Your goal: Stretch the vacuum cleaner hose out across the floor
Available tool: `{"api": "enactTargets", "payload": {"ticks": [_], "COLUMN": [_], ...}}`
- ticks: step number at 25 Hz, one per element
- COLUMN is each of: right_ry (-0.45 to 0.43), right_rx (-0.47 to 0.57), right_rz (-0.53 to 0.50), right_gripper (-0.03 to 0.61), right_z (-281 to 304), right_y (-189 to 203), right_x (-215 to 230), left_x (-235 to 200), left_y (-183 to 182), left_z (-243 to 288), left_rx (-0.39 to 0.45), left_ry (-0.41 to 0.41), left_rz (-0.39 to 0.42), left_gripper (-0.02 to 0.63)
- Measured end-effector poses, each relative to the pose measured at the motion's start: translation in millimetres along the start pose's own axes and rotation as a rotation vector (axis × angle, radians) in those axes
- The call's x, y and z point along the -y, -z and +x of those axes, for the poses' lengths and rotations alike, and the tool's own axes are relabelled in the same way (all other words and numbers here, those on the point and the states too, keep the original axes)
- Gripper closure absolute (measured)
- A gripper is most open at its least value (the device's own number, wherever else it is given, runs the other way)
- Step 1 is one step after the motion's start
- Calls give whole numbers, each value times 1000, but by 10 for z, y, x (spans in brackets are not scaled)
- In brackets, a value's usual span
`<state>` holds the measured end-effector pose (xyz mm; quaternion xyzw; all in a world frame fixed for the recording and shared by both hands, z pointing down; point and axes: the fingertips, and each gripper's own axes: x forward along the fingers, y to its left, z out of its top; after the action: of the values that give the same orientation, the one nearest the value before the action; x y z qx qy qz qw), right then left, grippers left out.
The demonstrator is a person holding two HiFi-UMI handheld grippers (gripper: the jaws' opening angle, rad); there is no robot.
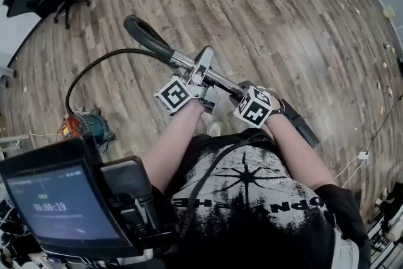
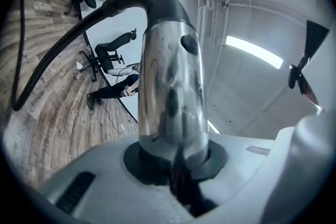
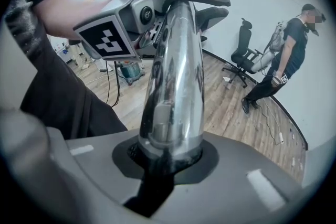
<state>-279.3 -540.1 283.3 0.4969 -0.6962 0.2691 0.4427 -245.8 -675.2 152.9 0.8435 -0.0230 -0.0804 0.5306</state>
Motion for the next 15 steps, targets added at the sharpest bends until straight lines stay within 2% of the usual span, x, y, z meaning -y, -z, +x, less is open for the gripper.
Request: {"api": "enactTargets", "payload": {"ticks": [5,6,8,11,13,15], "right_ry": [-74,-98,-140,-196,-233,-259], "right_rx": [15,20,31,53,66,77], "right_rz": [-107,-138,-198,-284,-330,-371], "right_gripper": [503,503,503,503,506,506], "right_z": [166,196,236,248,219,181], "right_y": [-156,-195,-265,-362,-362,-300], "right_x": [175,227,346,554,690,812], "left_x": [-118,-134,-187,-228,-156,-80], "left_y": [-218,-287,-426,-555,-592,-592], "left_z": [8,15,18,59,157,250], "left_rx": [144,177,230,329,389,423], "left_ry": [-2,-14,-63,-133,-132,-132], "left_rz": [-98,-89,-23,-39,-35,41], "left_gripper": [566,568,567,568,568,568]}}
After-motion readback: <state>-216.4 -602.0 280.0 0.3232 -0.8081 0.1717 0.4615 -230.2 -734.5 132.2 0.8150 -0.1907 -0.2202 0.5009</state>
